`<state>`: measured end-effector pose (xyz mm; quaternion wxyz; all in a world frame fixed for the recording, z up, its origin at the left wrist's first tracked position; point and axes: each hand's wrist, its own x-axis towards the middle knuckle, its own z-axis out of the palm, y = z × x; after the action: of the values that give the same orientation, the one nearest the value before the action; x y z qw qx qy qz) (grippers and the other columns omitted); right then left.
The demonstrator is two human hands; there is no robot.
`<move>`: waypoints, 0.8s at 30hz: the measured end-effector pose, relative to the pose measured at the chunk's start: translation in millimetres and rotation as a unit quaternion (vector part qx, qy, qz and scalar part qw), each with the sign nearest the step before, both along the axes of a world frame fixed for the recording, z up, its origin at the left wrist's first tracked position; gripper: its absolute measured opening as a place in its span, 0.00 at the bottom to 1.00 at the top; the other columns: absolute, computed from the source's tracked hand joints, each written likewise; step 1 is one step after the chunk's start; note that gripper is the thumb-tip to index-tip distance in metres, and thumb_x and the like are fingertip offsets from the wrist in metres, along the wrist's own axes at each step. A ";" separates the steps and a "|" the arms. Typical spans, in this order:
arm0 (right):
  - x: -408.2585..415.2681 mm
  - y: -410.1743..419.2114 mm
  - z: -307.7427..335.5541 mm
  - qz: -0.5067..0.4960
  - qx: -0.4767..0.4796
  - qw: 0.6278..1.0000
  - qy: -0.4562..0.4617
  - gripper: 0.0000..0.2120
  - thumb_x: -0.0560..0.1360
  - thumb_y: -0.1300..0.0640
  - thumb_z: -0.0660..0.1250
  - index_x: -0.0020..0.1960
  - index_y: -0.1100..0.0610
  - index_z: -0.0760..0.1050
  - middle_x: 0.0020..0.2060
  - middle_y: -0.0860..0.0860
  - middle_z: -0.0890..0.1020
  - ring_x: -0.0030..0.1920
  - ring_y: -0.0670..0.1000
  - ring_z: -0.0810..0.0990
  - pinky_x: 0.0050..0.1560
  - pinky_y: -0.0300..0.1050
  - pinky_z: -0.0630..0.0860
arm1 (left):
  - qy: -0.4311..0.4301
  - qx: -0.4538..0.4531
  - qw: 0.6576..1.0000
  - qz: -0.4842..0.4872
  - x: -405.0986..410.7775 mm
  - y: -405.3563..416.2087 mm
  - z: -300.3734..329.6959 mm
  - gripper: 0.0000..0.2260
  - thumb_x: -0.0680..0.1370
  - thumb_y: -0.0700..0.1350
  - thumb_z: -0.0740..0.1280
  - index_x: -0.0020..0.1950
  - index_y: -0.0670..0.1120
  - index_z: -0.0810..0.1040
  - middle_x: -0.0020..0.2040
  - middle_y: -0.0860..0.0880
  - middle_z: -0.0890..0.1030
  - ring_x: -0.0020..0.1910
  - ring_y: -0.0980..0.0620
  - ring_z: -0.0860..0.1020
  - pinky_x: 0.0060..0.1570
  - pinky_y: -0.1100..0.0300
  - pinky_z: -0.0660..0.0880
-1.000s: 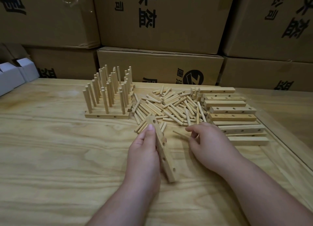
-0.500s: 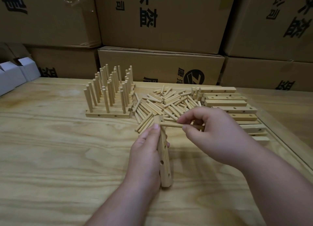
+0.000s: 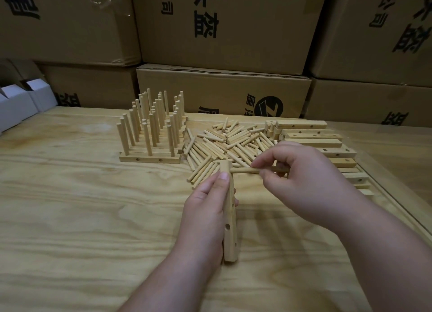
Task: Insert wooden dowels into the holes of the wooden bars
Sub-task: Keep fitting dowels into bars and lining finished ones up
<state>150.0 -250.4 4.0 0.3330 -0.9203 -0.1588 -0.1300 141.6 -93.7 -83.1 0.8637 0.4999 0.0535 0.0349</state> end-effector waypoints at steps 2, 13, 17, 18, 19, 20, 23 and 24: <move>-0.9 -0.9 1.9 0.003 -0.007 1.000 -0.005 0.09 0.76 0.56 0.71 0.45 0.41 0.82 0.45 0.37 0.79 0.50 0.32 0.74 0.44 0.22 0.68 | 0.001 -0.001 1.000 -0.002 0.2 -0.3 0.1 0.17 0.70 0.60 0.73 0.53 0.52 0.83 0.35 0.47 0.78 0.32 0.53 0.75 0.38 0.55 0.71; -2.5 1.5 4.0 0.008 -0.004 1.000 0.006 0.03 0.76 0.49 0.73 0.44 0.41 0.83 0.41 0.33 0.81 0.46 0.33 0.76 0.39 0.33 0.70 | -0.025 0.067 0.997 -0.029 -7.0 -3.5 5.0 0.18 0.68 0.61 0.77 0.54 0.56 0.85 0.39 0.54 0.84 0.38 0.56 0.81 0.44 0.58 0.77; 0.1 7.8 -6.5 -0.006 -0.003 1.000 0.015 0.04 0.77 0.48 0.71 0.43 0.40 0.81 0.42 0.27 0.78 0.43 0.31 0.75 0.34 0.30 0.67 | -0.029 0.117 0.992 -0.021 -9.2 -5.0 7.3 0.19 0.66 0.63 0.71 0.53 0.59 0.85 0.47 0.58 0.87 0.45 0.61 0.83 0.48 0.61 0.79; 0.9 9.2 -9.4 -0.013 0.005 1.000 0.011 0.04 0.77 0.48 0.71 0.43 0.41 0.81 0.40 0.30 0.79 0.43 0.31 0.75 0.32 0.29 0.66 | -0.022 0.114 0.993 -0.019 -8.7 -4.4 6.9 0.20 0.66 0.64 0.72 0.54 0.56 0.85 0.47 0.57 0.87 0.45 0.59 0.83 0.48 0.60 0.80; 1.7 10.1 -12.1 -0.022 0.012 1.000 0.004 0.05 0.77 0.49 0.71 0.43 0.42 0.81 0.38 0.34 0.80 0.42 0.32 0.75 0.31 0.29 0.66 | -0.018 0.107 0.994 -0.019 -8.1 -3.7 6.4 0.21 0.66 0.65 0.74 0.54 0.55 0.85 0.47 0.56 0.87 0.46 0.58 0.83 0.50 0.59 0.80; 2.1 10.9 -14.0 -0.031 0.017 0.999 -0.003 0.05 0.77 0.49 0.70 0.43 0.42 0.81 0.36 0.37 0.80 0.42 0.32 0.75 0.31 0.29 0.66 | -0.015 0.101 0.995 -0.021 -7.6 -3.3 5.6 0.22 0.67 0.65 0.76 0.54 0.55 0.85 0.47 0.55 0.86 0.48 0.57 0.82 0.53 0.56 0.80; 1.9 12.0 -14.2 -0.047 0.022 0.999 -0.015 0.06 0.77 0.52 0.69 0.43 0.43 0.81 0.37 0.39 0.79 0.41 0.33 0.75 0.31 0.29 0.67 | -0.016 0.098 0.995 -0.029 -7.7 -4.4 5.3 0.22 0.64 0.65 0.74 0.55 0.57 0.84 0.47 0.55 0.85 0.50 0.54 0.81 0.55 0.50 0.79; 1.4 12.1 -13.0 -0.048 0.026 0.998 -0.017 0.06 0.77 0.53 0.68 0.43 0.43 0.81 0.36 0.39 0.79 0.41 0.33 0.75 0.31 0.28 0.68 | -0.020 0.099 0.994 -0.031 -7.8 -4.9 5.5 0.23 0.63 0.66 0.73 0.55 0.57 0.84 0.47 0.55 0.85 0.50 0.53 0.80 0.55 0.50 0.79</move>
<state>151.3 -238.3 -9.0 0.3473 -0.9156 -0.1170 -0.1654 133.8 -98.6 -77.6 0.8115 0.5836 0.0171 0.0227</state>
